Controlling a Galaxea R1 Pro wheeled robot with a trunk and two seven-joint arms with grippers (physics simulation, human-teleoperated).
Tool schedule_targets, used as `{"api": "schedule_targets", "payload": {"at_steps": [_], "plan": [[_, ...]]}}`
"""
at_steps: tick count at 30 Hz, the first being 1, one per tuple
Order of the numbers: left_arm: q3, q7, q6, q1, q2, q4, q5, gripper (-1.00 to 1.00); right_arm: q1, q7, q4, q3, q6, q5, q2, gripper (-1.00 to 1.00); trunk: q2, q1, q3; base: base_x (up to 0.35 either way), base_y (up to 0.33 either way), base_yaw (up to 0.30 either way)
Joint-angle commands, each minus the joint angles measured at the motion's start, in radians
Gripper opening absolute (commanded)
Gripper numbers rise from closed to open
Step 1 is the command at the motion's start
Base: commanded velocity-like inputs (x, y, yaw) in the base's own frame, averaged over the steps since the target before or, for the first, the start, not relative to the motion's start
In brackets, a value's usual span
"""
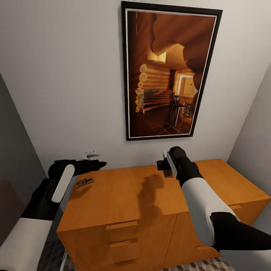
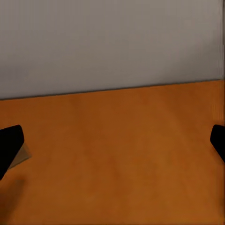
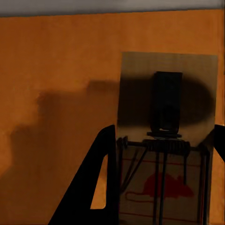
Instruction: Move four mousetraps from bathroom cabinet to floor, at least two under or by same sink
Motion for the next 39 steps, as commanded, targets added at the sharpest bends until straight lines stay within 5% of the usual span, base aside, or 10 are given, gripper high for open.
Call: {"api": "schedule_targets", "payload": {"at_steps": [1, 16, 22, 30, 39], "plan": [[-0.002, 0.009, 0.003, -0.001, 0.001, -0.001, 0.009, 1.00, -0.001, 0.004, 0.000, -0.005, 0.003, 0.006, 0.001, -1.00, -0.001, 0.000, -0.001, 0.000, 0.000, -0.104], [-0.002, 0.015, 0.003, -0.001, 0.001, 0.002, 0.010, 1.00, -0.001, 0.004, 0.001, -0.004, 0.003, 0.008, 0.001, -1.00, -0.001, 0.000, 0.001, 0.000, 0.000, -0.021], [-0.004, 0.018, -0.015, -0.001, 0.001, 0.084, -0.003, 1.00, -0.001, 0.000, 0.001, -0.003, 0.003, 0.013, 0.001, -1.00, -0.001, 0.000, 0.001, 0.000, 0.000, 0.000], [-0.001, 0.015, -0.245, -0.001, -0.006, 0.366, -0.146, 1.00, -0.001, -0.006, 0.001, -0.001, 0.003, 0.049, 0.002, -1.00, -0.001, 0.000, 0.001, 0.000, 0.000, 0.000], [0.000, 0.011, -0.295, -0.001, -0.017, 0.428, -0.186, 1.00, -0.001, -0.007, 0.002, 0.000, 0.003, 0.055, 0.002, -1.00, -0.001, 0.000, 0.001, 0.000, 0.000, 0.000]]}}
